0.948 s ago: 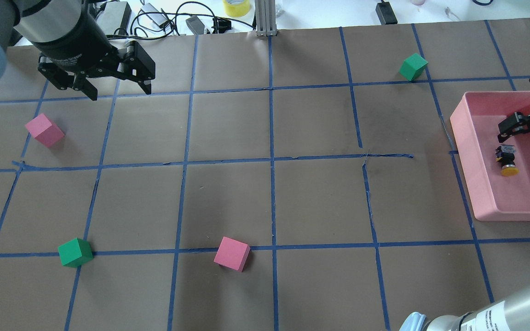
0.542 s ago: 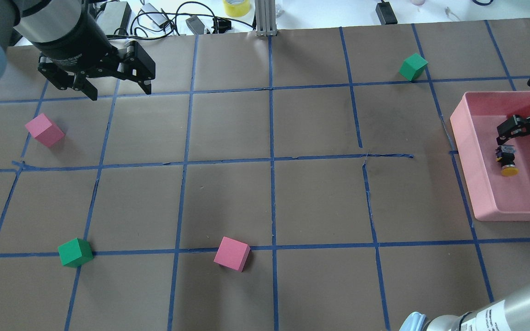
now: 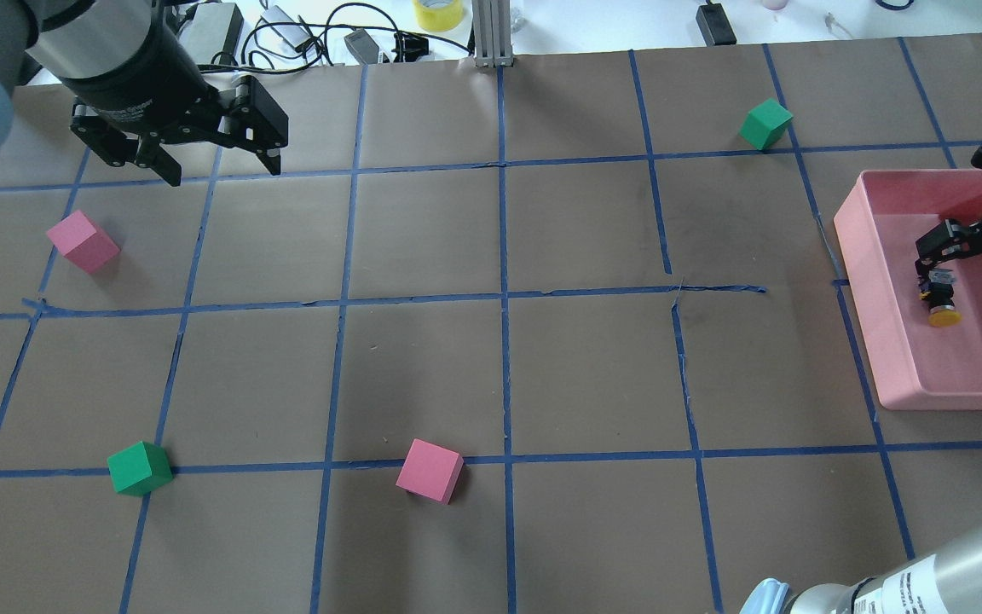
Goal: Align button upright
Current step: 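Lower the right gripper into the bin around the black button switch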
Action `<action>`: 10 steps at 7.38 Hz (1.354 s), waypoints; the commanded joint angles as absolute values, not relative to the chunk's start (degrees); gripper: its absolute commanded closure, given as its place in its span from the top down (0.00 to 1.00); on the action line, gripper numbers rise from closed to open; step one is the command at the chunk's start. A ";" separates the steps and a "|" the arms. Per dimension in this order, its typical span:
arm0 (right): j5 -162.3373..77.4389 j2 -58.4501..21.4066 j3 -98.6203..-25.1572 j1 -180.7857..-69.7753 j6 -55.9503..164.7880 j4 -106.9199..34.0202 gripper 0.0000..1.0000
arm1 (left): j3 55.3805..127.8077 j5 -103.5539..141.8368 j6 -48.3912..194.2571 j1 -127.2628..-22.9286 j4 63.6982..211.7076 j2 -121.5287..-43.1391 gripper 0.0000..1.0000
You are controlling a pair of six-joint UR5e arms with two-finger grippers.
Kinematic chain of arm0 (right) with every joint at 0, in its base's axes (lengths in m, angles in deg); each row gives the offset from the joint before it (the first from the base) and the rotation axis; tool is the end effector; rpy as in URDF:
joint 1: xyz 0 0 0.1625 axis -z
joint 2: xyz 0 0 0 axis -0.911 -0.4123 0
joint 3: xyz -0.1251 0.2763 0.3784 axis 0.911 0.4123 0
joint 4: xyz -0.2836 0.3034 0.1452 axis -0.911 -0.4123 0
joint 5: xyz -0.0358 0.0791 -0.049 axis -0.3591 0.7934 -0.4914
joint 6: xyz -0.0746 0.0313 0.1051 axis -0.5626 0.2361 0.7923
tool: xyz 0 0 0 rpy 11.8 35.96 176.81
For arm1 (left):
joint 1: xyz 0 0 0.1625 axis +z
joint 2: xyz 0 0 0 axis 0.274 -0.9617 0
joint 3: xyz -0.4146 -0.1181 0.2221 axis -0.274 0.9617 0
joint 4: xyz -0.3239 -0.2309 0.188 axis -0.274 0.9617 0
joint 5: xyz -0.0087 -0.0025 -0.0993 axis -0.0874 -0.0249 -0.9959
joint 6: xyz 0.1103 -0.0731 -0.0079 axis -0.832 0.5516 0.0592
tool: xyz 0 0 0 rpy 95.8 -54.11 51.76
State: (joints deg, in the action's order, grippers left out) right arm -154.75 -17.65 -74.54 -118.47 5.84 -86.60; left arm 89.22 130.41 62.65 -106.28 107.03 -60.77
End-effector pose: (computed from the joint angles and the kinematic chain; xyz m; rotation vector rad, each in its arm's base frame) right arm -0.2617 -0.5685 0.2327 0.1394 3.1308 -0.0175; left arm -0.1373 -0.5177 0.5539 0.1103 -3.1222 0.2117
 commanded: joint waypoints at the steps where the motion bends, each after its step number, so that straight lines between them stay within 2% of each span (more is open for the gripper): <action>1: -154.68 -17.62 -75.68 -118.47 5.40 -87.84 0.98 | 89.13 130.41 62.68 -106.25 106.42 -60.89 1.00; 10: -154.77 -17.62 -78.05 -118.47 3.46 -88.64 0.99 | 89.13 130.32 62.42 -106.16 106.24 -60.89 1.00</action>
